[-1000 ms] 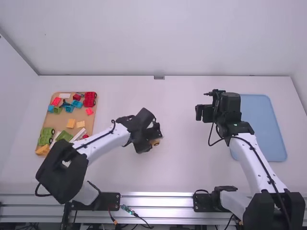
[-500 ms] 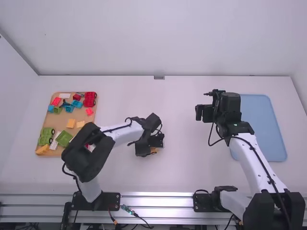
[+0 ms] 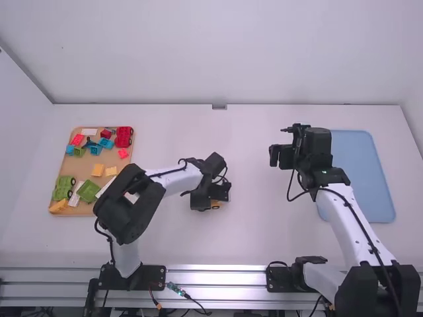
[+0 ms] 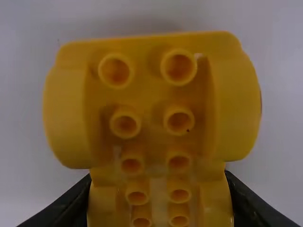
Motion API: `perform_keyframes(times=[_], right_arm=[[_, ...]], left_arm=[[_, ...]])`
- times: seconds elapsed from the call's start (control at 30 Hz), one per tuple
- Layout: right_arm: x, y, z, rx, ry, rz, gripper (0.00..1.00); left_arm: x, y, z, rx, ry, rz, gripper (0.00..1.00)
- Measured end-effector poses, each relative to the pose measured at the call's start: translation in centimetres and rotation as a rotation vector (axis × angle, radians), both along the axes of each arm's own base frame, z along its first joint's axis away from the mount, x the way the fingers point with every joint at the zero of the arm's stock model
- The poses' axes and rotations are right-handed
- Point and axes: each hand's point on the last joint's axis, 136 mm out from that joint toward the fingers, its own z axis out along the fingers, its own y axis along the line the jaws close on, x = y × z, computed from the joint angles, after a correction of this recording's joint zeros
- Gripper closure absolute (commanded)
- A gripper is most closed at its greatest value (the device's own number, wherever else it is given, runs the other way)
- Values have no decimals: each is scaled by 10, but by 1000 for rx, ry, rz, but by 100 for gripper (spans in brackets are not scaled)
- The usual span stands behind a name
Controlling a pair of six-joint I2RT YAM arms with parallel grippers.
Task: Assemble lego blocks to make yellow taxi
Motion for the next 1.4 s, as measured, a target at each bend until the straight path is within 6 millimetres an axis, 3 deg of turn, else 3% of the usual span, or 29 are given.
perform_keyframes(times=[0.07, 0.1, 0.37, 0.5, 0.63, 0.67, 0.7, 0.8, 0.9, 0.97, 1.17, 1.27, 1.3, 1.4], right_arm=[[0, 0, 0, -1, 0, 1, 1], [0, 0, 0, -1, 0, 0, 1], [0, 0, 0, -1, 0, 0, 1], [0, 0, 0, 0, 0, 0, 1], [0, 0, 0, 0, 0, 0, 1], [0, 0, 0, 0, 0, 0, 1], [0, 0, 0, 2, 0, -1, 1], [0, 0, 0, 1, 0, -1, 1], [0, 0, 0, 1, 0, -1, 1], [0, 0, 0, 1, -1, -1, 1], [1, 0, 1, 2, -6, -1, 1], [2, 0, 2, 3, -10, -2, 1], [2, 0, 2, 2, -11, 0, 1], [2, 0, 2, 2, -11, 0, 1]], left_arm=[[0, 0, 0, 0, 0, -7, 43], [0, 0, 0, 0, -1, -14, 1], [5, -2, 1, -6, -19, -9, 1], [-6, 5, 12, 30, 47, -24, 1], [-16, 9, 56, 17, 117, -102, 1], [-16, 8, 79, 1, 113, -133, 3], [-16, 8, 87, -6, 107, -142, 1], [-10, 8, 138, -41, 37, -182, 1], [-2, 18, 173, -48, -28, -160, 1], [6, 31, 187, -49, -63, -104, 1], [41, 73, 200, -88, -141, 146, 1], [81, 127, 216, -158, -258, 465, 1], [83, 132, 217, -163, -268, 493, 1], [115, 196, 232, -222, -391, 811, 1]])
